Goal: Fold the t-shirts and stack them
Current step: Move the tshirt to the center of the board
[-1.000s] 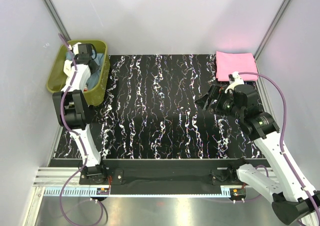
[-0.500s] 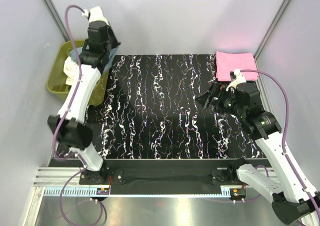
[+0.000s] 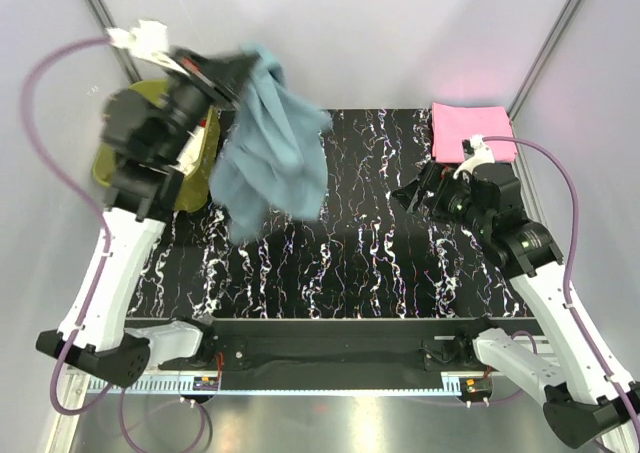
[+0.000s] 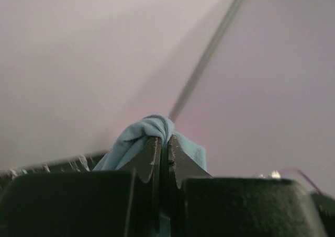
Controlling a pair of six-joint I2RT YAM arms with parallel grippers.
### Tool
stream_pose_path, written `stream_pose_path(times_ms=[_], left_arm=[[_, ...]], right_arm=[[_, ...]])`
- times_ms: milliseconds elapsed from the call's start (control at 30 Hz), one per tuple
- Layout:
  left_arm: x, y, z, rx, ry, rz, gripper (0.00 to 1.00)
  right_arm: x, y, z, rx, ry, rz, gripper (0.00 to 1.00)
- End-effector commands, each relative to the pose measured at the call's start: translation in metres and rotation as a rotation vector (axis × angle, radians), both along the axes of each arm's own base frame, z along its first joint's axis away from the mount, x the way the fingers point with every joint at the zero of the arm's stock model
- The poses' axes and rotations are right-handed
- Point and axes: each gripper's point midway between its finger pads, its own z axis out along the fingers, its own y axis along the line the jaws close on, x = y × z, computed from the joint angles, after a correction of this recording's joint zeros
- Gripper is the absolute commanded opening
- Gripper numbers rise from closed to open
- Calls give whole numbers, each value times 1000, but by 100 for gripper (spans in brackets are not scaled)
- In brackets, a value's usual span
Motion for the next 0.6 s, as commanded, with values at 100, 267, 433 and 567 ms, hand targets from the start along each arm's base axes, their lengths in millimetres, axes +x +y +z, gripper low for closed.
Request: stream_pose_path(times_ms=[100,267,433,567], left_arm=[[3,-83,-200,97,413,-287,6],[-16,-99,-352,292,797,-370,73],[-26,-48,-412,453,956,-127,76],[-41,-10,-433,475,1038,50,76]], right_arm=[[8,0,-9,-17,7,-15,100],[6,9,-47,-23,119,20,97],[0,25,-117,-11,299,84,88],[-5,55,-175,2,481,153,79]])
